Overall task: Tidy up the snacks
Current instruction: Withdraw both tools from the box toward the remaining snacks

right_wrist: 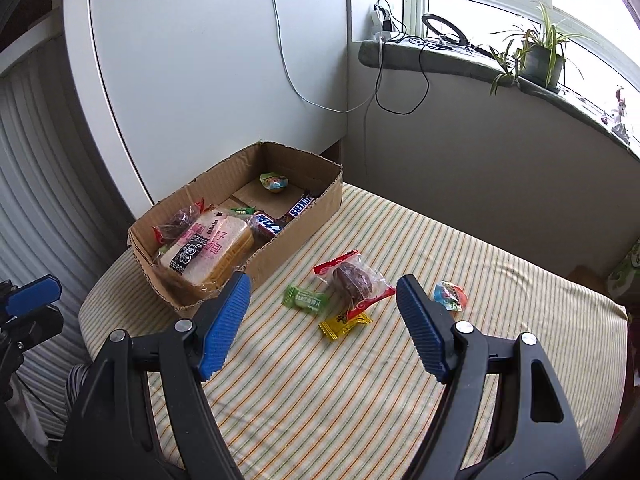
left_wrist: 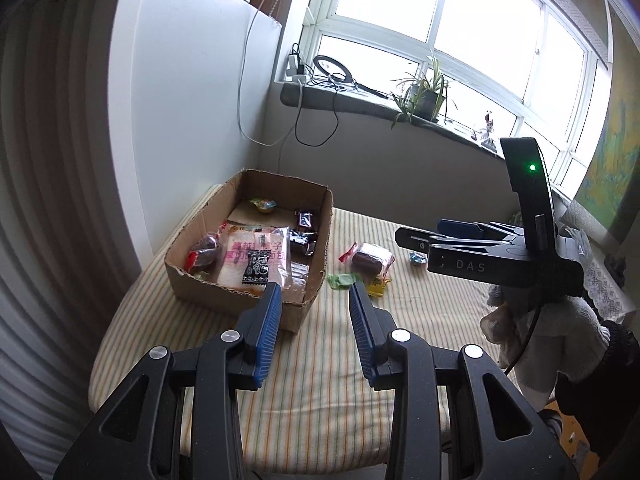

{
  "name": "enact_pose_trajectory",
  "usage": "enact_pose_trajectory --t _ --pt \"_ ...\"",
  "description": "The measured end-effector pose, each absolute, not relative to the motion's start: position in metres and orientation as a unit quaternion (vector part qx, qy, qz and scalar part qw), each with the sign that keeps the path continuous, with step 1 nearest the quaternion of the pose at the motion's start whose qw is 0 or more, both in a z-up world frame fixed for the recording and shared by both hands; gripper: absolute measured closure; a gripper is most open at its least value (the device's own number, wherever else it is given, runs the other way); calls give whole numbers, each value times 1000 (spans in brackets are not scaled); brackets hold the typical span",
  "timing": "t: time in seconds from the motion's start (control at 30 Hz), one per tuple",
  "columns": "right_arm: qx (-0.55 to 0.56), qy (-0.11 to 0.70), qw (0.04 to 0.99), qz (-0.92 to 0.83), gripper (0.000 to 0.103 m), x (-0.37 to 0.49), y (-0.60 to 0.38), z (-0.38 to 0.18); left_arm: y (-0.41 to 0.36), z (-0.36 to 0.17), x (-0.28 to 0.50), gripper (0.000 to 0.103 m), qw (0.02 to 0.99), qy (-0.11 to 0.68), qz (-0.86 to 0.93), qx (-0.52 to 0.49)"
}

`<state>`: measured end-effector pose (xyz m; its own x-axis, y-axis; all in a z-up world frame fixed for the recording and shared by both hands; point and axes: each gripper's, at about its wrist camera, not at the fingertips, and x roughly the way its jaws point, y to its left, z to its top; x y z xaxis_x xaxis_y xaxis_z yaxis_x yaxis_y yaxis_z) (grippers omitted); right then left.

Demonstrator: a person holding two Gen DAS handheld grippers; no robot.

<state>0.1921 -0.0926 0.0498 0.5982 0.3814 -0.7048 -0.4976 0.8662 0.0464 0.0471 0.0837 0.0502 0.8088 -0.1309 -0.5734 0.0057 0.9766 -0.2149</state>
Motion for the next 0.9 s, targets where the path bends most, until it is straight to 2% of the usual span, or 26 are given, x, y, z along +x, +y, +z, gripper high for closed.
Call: enact_pose_trajectory --t 0.1,0.17,0.27,0.3,0.63,0.9 --pt "-65 389 887 241 19 192 -100 43 79 47 42 70 944 311 -42 -97" --pt "-65 400 884 233 19 193 -104 37 76 44 40 69 943 317 -44 -95" --pt "-69 411 880 227 19 194 -107 29 71 36 38 59 941 323 -45 -95" --pt "-72 412 880 226 19 193 -107 27 70 33 38 58 940 325 -46 -95" --pt "-109 414 877 220 19 177 -129 9 53 10 48 58 930 346 -65 -108" --pt "-82 431 873 213 19 187 -161 -5 36 -6 58 58 921 365 -78 -115"
